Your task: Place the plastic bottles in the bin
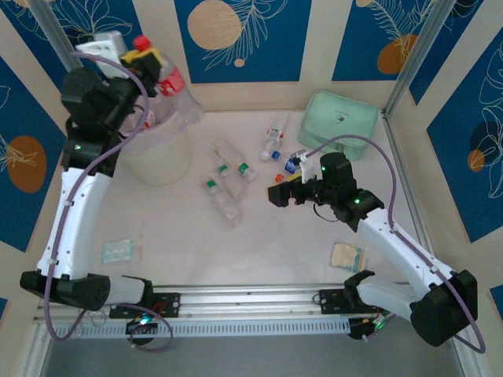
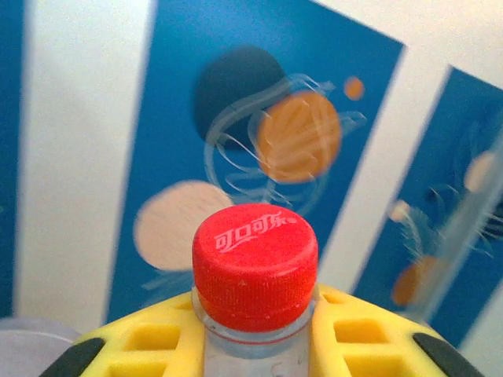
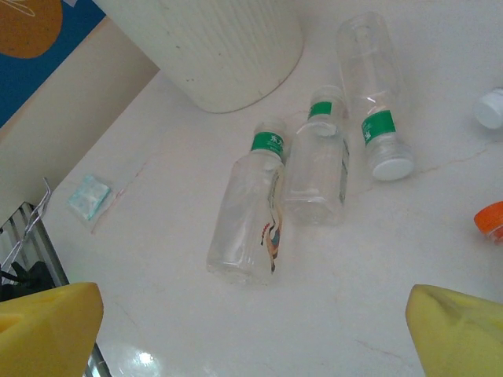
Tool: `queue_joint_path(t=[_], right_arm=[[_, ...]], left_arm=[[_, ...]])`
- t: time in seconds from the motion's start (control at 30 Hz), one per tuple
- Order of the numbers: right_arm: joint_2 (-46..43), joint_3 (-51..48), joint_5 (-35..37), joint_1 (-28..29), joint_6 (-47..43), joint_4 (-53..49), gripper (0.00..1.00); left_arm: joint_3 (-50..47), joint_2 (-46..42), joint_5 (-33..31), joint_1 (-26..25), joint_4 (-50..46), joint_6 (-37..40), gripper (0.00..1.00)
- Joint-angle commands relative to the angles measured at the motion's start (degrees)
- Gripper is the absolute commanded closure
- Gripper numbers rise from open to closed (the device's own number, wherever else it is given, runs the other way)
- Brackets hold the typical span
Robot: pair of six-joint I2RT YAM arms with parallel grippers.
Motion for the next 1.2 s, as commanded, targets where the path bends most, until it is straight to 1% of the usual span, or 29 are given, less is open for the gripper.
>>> queue_joint_path(t=[0.0, 0.1, 0.17, 0.23, 0.3, 0.47, 0.63, 0.9, 1.03, 1.17], right_arm=[[0.77, -0.63, -0.18, -0.55, 0.84, -1.04, 0.01], [1.64, -0.65, -1.19, -0.72, 0.44, -1.33, 0.01], [2.16, -0.38, -1.48, -0.73, 0.0, -2.02, 0.01], [2.22, -0.37, -1.25, -0.73, -0.2, -2.6, 0.01], [1.73, -0.62, 0.37, -0.73, 0.35, -2.55, 0.01], [1.79, 0.34, 1.33, -0.91, 0.53, -1.67, 0.01], [3.08, 1.47, 2.71, -0.91, 0.05, -2.88, 0.01], [3.49, 0.76, 3.04, -0.74, 1.87, -2.19, 0.01], [4.12, 1.68, 3.91, -0.31, 1.65, -3.78, 0.01], [4.13, 1.7, 4.49, -0.03, 1.97, -4.46, 0.01]], left_arm=[[1.32, 1.28, -4.37, 5.83, 2.6, -2.52, 1.0], [0.53, 3.54, -4.7, 9.18, 5.75, -2.93, 1.0], [2.23, 6.59, -4.19, 10.52, 3.67, -1.91, 1.0], [2.59, 8.81, -5.25, 10.58, 1.57, 1.32, 1.0], [0.74, 9.79, -6.08, 10.59, 1.31, 4.03, 1.0], [-5.75, 10.95, -7.07, 10.51, 1.8, 7.15, 1.0], [-12.61, 10.9, -6.22, 10.33, 2.15, 8.96, 1.0], [-22.05, 12.06, -4.01, 9.7, 1.32, 13.31, 1.0], [-22.81, 14.5, -2.95, 9.72, -1.35, 14.3, 1.0], [-20.79, 17.24, -2.61, 9.72, -6.01, 15.4, 1.0]])
